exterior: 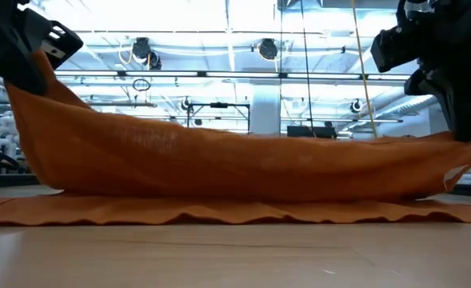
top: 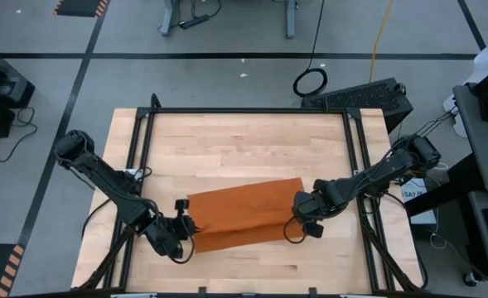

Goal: Roll towel into tight, uniform cylinder
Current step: Fold the brown towel

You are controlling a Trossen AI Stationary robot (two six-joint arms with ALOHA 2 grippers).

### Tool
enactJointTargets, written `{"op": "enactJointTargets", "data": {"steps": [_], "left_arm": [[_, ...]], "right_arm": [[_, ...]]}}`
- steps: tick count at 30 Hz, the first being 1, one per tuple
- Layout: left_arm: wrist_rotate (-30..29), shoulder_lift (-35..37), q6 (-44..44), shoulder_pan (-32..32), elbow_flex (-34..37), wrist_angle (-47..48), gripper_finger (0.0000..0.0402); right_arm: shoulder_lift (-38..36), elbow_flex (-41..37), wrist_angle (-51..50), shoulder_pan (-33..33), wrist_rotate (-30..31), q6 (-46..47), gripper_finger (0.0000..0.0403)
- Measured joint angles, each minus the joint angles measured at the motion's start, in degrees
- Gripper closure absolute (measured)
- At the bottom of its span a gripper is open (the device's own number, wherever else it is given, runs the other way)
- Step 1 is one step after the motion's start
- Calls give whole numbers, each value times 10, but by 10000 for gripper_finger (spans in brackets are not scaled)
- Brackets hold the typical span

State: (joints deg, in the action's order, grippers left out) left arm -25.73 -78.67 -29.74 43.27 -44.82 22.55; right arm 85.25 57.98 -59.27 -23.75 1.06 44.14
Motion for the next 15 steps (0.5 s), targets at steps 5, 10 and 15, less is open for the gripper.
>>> {"op": "enactJointTargets", "data": {"steps": [5,10,15], "left_arm": [[1,0,0,0,0,-20,393],[1,0,0,0,0,-26,393],[4,0,-14,0,0,-26,393]], "right_arm": [[0,0,3,0,-15,3,401],[0,0,11,0,-30,6,401],[0,0,12,0,-31,11,381]]}}
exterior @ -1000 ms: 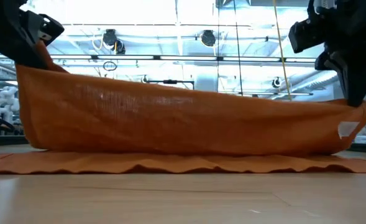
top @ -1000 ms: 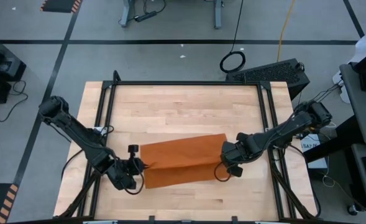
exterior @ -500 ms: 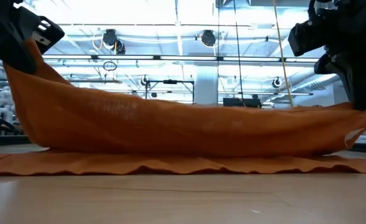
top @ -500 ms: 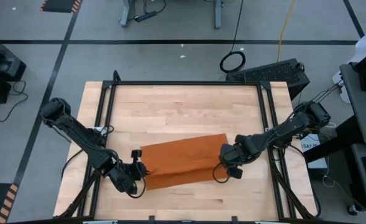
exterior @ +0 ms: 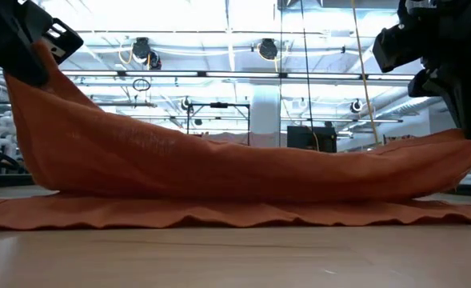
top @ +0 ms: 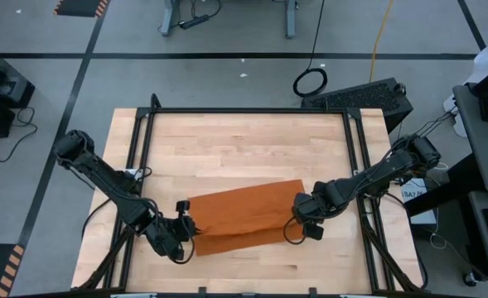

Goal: Roll towel into tight, uniform cylinder
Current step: Fold the brown towel

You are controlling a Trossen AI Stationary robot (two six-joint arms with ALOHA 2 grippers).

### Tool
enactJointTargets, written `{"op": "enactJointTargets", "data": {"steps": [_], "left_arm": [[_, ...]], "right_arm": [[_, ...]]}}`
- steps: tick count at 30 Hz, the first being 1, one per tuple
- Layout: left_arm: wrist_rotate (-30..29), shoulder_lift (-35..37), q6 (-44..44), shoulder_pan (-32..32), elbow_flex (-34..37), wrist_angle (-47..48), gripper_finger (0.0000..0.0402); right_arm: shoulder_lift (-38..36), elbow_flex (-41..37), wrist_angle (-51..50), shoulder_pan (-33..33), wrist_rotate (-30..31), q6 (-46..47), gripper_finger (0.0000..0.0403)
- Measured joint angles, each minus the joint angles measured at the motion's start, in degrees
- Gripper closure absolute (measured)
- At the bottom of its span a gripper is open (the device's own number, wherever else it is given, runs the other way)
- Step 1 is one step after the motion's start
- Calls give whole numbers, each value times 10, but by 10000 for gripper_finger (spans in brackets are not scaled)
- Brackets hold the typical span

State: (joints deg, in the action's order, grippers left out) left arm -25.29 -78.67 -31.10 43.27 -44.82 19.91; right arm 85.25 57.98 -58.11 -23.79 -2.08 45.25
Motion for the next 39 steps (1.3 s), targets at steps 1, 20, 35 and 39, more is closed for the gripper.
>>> {"op": "enactJointTargets", "data": {"steps": [1,20,35,39], "left_arm": [[0,0,-1,0,0,0,393],[0,0,-1,0,0,0,295],[-1,-59,-104,35,2,26,292],[4,-70,-144,61,2,24,292]], "right_arm": [[0,0,0,0,0,2,373],[0,0,0,0,33,1,278],[0,0,39,-55,125,6,277],[0,0,58,-77,145,14,277]]}}
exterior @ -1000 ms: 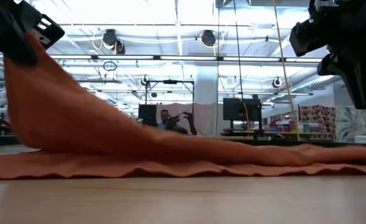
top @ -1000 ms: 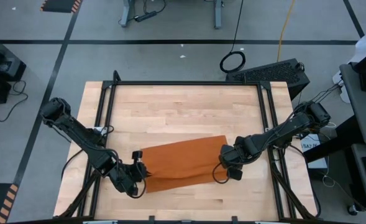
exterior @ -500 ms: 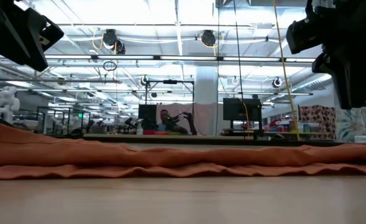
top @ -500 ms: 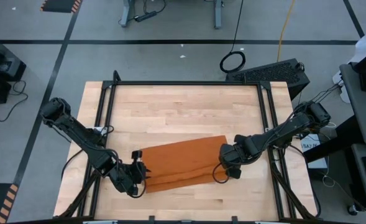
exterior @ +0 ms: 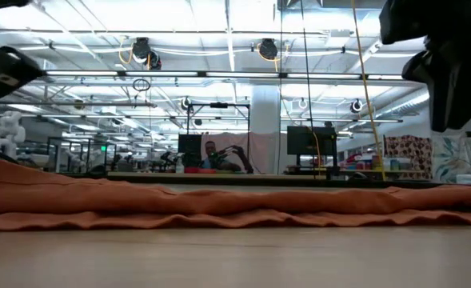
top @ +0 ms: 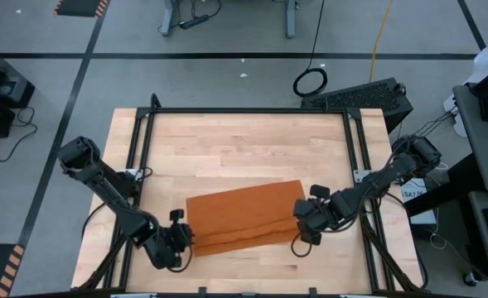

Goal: Roll towel into tight, uniform cylinder
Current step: Fold the brown towel

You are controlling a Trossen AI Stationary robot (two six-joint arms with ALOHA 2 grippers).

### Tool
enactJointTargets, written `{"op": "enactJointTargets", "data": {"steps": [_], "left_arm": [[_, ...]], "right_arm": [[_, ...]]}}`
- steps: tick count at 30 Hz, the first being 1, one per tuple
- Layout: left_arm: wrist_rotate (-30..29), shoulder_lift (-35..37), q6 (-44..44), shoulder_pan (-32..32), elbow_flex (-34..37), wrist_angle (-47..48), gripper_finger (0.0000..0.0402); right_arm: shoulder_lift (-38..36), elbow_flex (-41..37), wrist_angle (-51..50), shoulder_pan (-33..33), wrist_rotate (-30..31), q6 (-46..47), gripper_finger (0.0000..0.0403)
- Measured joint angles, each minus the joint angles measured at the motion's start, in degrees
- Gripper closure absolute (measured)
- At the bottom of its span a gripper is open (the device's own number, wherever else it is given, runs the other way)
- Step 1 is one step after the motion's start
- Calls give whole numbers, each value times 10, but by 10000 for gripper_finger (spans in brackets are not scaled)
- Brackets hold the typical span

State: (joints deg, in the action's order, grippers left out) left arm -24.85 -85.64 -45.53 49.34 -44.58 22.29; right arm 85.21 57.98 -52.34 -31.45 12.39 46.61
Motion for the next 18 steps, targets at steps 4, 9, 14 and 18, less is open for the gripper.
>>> {"op": "enactJointTargets", "data": {"steps": [4,9,14,18], "left_arm": [[1,-1,-64,27,0,-16,292],[-21,-1,-124,46,0,-21,287],[-53,-33,-126,52,0,-48,236],[-53,-82,-125,45,0,-78,179]], "right_arm": [[0,0,13,-12,11,7,277],[0,0,18,-13,12,17,277],[0,0,-10,-13,12,15,271],[0,-23,-20,-13,4,-6,251]]}}
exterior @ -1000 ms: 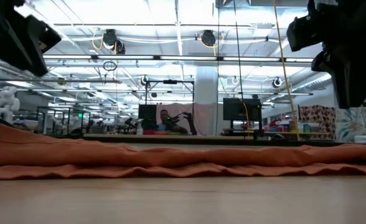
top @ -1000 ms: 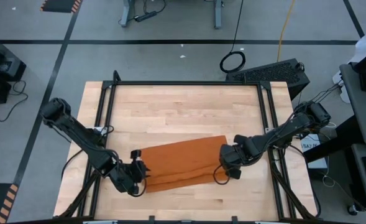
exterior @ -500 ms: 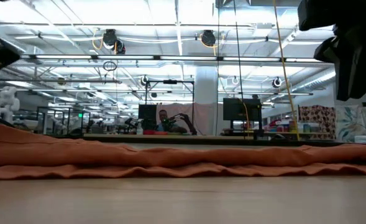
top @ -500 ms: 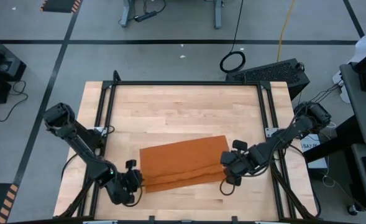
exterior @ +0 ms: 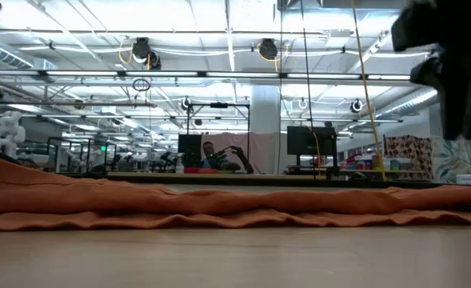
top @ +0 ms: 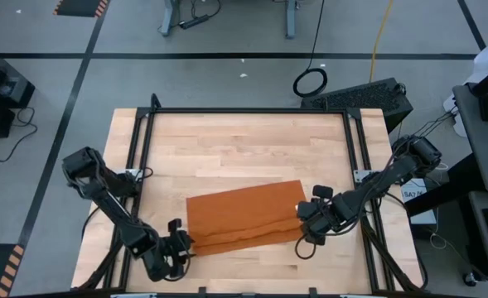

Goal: Roll towel into tight, uniform cylinder
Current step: Fold the brown towel

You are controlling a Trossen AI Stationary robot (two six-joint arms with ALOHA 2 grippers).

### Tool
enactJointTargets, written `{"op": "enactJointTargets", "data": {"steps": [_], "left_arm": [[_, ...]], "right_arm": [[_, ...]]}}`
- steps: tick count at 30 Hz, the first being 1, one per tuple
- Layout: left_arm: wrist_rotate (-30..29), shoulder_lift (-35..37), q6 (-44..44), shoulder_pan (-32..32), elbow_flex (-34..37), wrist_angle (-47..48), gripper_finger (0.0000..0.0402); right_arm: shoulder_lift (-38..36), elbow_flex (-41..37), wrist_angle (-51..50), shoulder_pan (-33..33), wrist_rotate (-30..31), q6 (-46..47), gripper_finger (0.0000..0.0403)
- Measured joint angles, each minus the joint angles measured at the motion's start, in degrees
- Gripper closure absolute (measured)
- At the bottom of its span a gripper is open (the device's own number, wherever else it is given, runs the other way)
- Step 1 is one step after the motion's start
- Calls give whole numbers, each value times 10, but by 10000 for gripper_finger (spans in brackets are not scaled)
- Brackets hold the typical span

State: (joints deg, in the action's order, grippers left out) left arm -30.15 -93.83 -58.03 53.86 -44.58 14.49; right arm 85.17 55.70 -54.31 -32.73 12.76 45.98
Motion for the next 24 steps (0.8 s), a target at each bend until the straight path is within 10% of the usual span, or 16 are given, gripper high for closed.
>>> {"op": "enactJointTargets", "data": {"steps": [6,14,24], "left_arm": [[16,-22,0,-6,0,-3,167],[14,-20,19,-6,0,-3,261],[14,-14,30,-9,0,11,358]], "right_arm": [[-2,-81,97,12,-48,-12,219],[-3,-150,205,34,-83,-24,215],[-3,-151,203,37,-102,-38,308]]}}
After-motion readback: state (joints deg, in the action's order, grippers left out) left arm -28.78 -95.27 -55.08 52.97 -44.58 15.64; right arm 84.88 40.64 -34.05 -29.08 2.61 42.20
